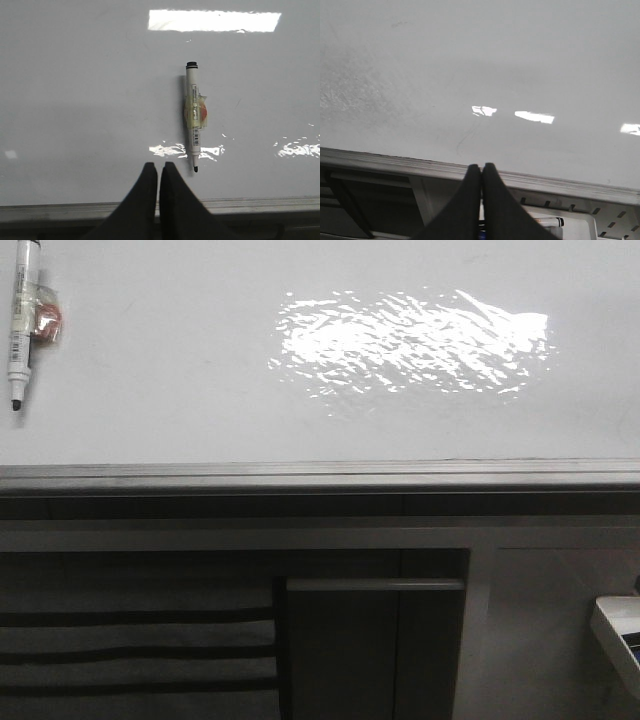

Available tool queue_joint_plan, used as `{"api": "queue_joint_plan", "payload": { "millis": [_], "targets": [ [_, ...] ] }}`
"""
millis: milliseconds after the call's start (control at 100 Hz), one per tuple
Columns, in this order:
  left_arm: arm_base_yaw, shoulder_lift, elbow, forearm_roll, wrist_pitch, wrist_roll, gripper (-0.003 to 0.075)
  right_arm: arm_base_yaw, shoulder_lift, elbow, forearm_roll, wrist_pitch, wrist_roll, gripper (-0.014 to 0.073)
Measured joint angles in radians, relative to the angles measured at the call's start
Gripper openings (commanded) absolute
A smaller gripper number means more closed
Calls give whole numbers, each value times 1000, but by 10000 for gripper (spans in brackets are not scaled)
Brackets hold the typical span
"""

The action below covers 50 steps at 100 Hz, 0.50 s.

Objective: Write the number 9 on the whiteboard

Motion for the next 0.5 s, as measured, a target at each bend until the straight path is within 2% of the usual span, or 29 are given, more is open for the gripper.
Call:
{"api": "queue_joint_plan", "payload": {
  "millis": [70, 140, 180, 200, 210, 250, 330, 380, 450, 500],
  "targets": [
    [0, 0, 0, 7, -2, 0, -15, 0, 0, 0, 0, 0, 0, -59],
    [0, 0, 0, 20, -2, 0, 46, 0, 0, 0, 2, 0, 0, 0],
    [0, 0, 0, 35, -2, 0, 122, 0, 0, 0, 2, 0, 0, 47],
    [0, 0, 0, 41, -2, 0, 186, 0, 0, 0, 2, 0, 0, 92],
    [0, 0, 0, 47, -2, 0, 186, 0, 0, 0, 2, 0, 0, 104],
    [0, 0, 0, 60, -2, 0, 315, 0, 0, 0, 2, 0, 0, 180],
    [0, 0, 0, 71, -2, 0, 504, 0, 0, 0, 2, 0, 0, 328],
    [0, 0, 0, 71, -2, 0, 578, 0, 0, 0, 2, 0, 0, 414],
    [0, 0, 0, 71, -2, 0, 609, 0, 0, 0, 2, 0, 0, 498],
    [0, 0, 0, 71, -2, 0, 606, 0, 0, 0, 2, 0, 0, 522]
  ]
}}
